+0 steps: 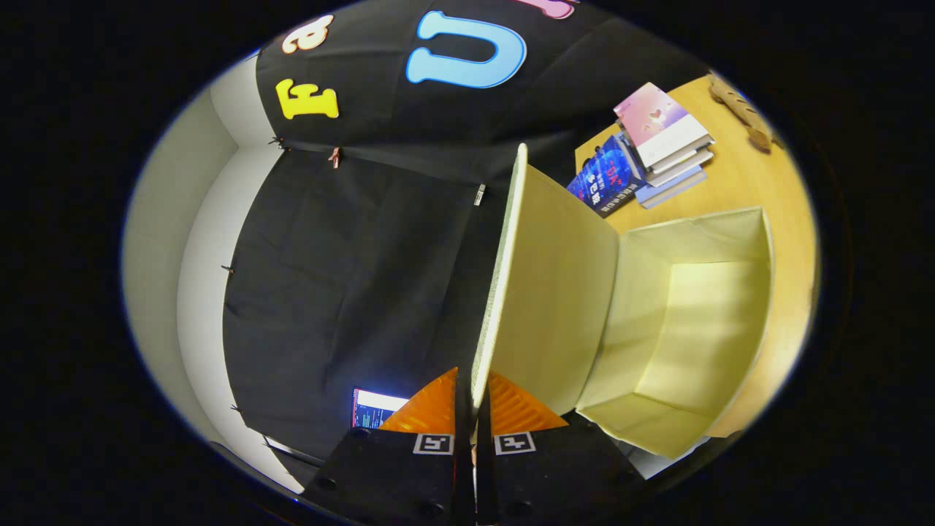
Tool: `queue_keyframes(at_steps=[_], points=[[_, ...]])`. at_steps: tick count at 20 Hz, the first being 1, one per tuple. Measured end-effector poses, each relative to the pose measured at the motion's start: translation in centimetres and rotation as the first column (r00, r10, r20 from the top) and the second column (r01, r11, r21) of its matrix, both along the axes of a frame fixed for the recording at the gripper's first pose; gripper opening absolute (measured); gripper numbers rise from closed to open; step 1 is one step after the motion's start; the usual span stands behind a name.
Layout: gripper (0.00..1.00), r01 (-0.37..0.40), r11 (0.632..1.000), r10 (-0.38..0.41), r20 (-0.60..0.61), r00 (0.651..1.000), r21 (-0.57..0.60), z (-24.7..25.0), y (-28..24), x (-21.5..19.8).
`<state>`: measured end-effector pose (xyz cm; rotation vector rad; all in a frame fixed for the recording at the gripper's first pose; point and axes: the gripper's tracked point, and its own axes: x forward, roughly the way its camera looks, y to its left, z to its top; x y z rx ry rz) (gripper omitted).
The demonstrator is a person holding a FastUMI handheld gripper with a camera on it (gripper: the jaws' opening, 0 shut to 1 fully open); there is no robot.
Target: Open the storage box then place both shoes into the box .Put the left shoe in first, then the right shoe, with the right side of both shoes facing outward in a uniform manner.
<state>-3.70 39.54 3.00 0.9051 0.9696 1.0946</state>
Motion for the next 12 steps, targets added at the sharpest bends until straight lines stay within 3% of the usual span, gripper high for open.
queue_keyframes(at_steps=[12], points=[[0.1, -0.011, 0.996, 0.016, 0.055, 0.998, -0.09, -4.9, 16.1, -0.5]])
